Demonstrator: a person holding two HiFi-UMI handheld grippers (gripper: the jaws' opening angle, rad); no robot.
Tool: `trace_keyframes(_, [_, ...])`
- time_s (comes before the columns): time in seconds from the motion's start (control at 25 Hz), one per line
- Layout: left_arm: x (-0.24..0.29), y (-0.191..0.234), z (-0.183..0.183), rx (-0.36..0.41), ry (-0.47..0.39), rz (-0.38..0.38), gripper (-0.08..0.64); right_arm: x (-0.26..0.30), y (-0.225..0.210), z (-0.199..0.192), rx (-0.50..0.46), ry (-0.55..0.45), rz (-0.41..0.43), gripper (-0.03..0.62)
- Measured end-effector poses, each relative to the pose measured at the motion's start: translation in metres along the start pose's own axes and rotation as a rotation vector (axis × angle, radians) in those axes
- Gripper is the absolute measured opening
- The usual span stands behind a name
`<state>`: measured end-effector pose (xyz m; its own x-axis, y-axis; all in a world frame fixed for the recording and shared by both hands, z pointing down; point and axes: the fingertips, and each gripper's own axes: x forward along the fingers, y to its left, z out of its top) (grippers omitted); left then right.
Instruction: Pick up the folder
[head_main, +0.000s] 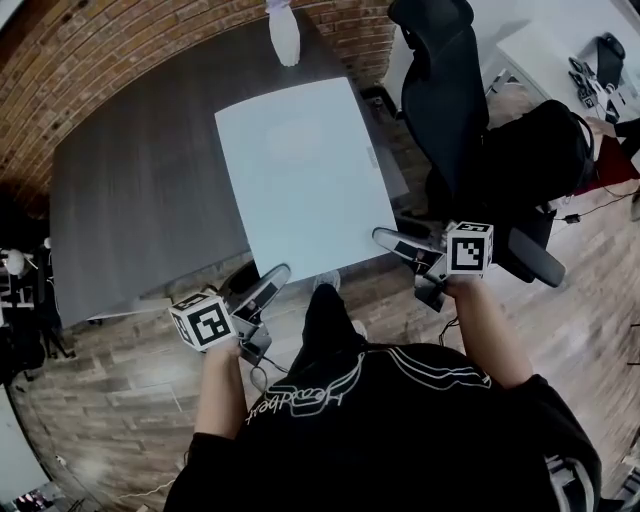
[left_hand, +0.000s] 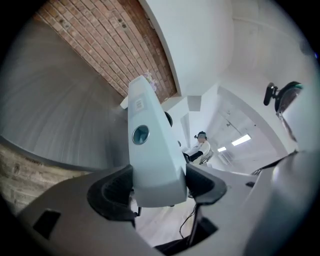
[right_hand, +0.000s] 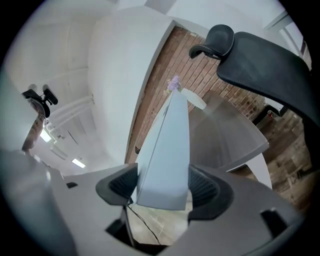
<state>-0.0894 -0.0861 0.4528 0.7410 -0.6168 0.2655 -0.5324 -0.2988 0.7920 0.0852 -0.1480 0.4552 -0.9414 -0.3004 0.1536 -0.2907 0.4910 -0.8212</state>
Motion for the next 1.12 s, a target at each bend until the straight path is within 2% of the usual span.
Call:
trace_keyframes(0.16, [-0.012,-0.033,0.009,0.081,-0.037,-0.013,0.328,-0.013,0.032,0.01,-0.07,-0.032,0.031,0.275])
trace_keyframes(0.64, [-0.049,-0.125,0.005,0.249,-0.142,-0.052,0.33,-0.062,0.123,0.023,-0.27,-0.104,0.109,0.275])
trace_keyframes(0.92, [-0.053,-0.151,0.006,0.312,-0.151,-0.071,0.33,-0.08,0.144,0.026,-0.322,-0.137,0.114,0.275])
trace_keyframes(1.12, [-0.053,-0.156,0.008,0.32,-0.147,-0.077,0.33,-0.084,0.148,0.028,-0.331,-0.146,0.106,0.275])
